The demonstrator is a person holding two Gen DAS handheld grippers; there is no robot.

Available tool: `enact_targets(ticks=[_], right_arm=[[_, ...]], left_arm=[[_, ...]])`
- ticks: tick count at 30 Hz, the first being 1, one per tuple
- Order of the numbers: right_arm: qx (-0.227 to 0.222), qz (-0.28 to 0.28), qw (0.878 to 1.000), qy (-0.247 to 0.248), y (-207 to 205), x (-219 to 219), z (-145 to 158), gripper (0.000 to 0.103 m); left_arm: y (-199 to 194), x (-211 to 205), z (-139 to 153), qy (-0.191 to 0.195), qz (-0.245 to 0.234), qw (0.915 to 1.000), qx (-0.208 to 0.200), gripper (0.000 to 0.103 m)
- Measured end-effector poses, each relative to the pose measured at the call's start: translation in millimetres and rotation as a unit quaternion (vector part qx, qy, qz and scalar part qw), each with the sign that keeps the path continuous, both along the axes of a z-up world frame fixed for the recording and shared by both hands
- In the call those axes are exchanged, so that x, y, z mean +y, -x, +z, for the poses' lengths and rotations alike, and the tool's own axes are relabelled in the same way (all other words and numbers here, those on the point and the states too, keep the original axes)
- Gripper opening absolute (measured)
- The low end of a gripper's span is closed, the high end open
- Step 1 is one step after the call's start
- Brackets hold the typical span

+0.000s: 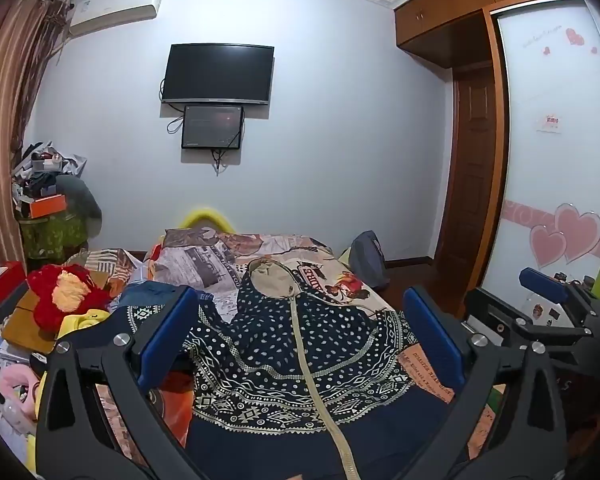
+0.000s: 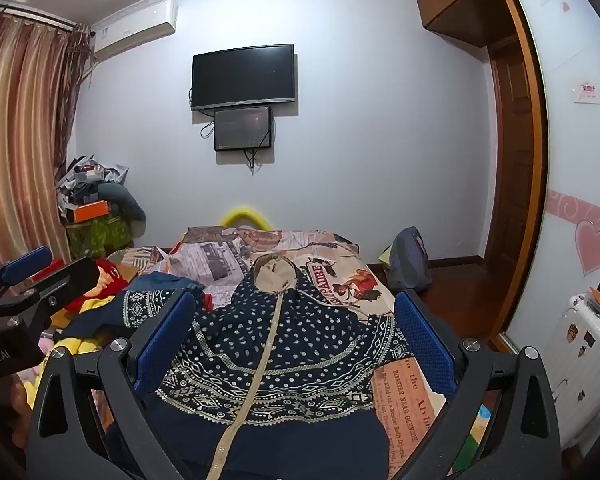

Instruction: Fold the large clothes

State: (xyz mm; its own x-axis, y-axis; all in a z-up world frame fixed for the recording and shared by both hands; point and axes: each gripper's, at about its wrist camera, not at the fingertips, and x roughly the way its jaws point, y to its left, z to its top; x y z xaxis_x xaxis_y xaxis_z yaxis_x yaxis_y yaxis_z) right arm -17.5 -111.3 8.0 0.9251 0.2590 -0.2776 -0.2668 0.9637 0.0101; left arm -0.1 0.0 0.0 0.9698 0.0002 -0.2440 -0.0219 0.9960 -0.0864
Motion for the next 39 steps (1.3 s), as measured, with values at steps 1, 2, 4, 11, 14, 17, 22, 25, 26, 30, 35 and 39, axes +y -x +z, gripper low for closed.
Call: enact_targets(ticks=[1, 2, 4, 11, 14, 17, 22, 25, 26, 30, 35, 39], right_arm=[[0.002, 0.000, 1.000, -0.001, 0, 0, 0, 0.099], [0.002, 0.000, 1.000, -0.001, 0, 0, 0, 0.099], [0.002, 0.001, 1.000, 0.000, -1, 1, 0, 0.099], [0.000, 0.001, 1.000, 0.000, 1, 5, 0, 0.099], [0.000, 0.001, 1.000, 0.000, 0, 5, 4, 0.099], [-0.001, 0.001, 1.000, 0.001, 0, 5, 5, 0.099], [-0.001, 0.002, 1.000, 0.001, 0, 5, 1, 0.099], [-0.001, 0.001, 1.000, 0.002, 1, 5, 1, 0.099], [-0.001, 0.001, 1.000, 0.002, 0, 4, 1, 0.099], [-0.002, 0.003, 1.000, 0.000, 1, 9, 1, 0.099], [-0.003, 0.008, 1.000, -0.001, -2, 10, -1, 0.099], [-0.002, 0.009, 1.000, -0.002, -4, 8, -2, 0.099]], left_arm=[[0, 0, 0, 0.000, 0.000, 1.0000, 0.000, 0.103], [0, 0, 0, 0.000, 0.001, 1.0000, 0.001, 0.103], [0, 2, 0, 0.001, 0.000, 1.0000, 0.001, 0.103], [3, 11, 1, 0.008, 0.003, 1.0000, 0.001, 0.103], [-4, 9, -5, 0.007, 0.001, 1.0000, 0.005, 0.103], [-5, 12, -7, 0.012, -0.002, 0.9999, 0.007, 0.103], [-5, 12, -8, 0.008, 0.003, 0.9999, 0.006, 0.103], [-4, 11, -7, 0.009, 0.004, 0.9999, 0.005, 0.103], [-3, 11, -7, 0.008, 0.005, 0.9999, 0.005, 0.103], [-3, 11, -8, 0.008, 0.009, 0.9999, 0.006, 0.103], [-3, 15, -8, 0.012, 0.012, 0.9998, 0.006, 0.103], [-3, 16, -7, 0.014, 0.015, 0.9998, 0.006, 0.103]])
